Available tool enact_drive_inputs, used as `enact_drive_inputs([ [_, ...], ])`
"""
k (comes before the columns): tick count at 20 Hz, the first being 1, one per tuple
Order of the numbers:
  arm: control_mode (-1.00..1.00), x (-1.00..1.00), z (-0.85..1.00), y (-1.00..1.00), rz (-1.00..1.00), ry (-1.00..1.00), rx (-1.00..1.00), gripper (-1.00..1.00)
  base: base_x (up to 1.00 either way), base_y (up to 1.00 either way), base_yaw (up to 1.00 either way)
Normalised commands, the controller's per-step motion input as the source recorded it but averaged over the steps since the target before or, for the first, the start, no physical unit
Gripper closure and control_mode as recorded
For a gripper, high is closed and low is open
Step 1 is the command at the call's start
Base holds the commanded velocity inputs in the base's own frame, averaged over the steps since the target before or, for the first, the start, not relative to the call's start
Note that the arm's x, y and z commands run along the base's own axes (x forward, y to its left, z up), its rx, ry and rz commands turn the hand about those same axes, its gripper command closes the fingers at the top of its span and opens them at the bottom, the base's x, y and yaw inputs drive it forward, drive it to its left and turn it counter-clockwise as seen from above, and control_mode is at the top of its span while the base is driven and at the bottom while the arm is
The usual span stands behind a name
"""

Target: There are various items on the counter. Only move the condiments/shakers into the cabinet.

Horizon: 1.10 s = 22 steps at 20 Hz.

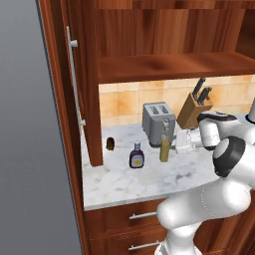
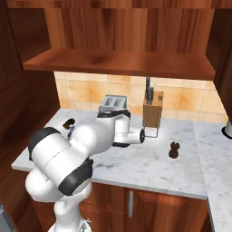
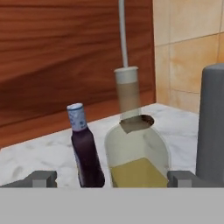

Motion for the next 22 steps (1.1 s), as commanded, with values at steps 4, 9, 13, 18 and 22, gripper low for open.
enact_drive_inputs([
  [4, -1.00, 0.21, -0.04, 0.00, 0.01, 0.00, 0.00, -1.00, 0.00, 0.00, 0.00],
  [9, -1.00, 0.05, -0.09, 0.17, 0.04, 0.01, 0.00, 1.00, 0.00, 0.00, 0.00],
  [13, -1.00, -0.07, 0.00, 0.00, 0.00, -0.01, 0.00, 1.00, 0.00, 0.00, 0.00],
  [18, -1.00, -0.77, 0.22, -0.02, 0.00, -0.15, 0.03, 1.00, 0.00, 0.00, 0.00],
  [22, -1.00, -0.92, 0.92, -0.06, 0.00, -0.19, 0.14, 1.00, 0.00, 0.00, 0.00],
])
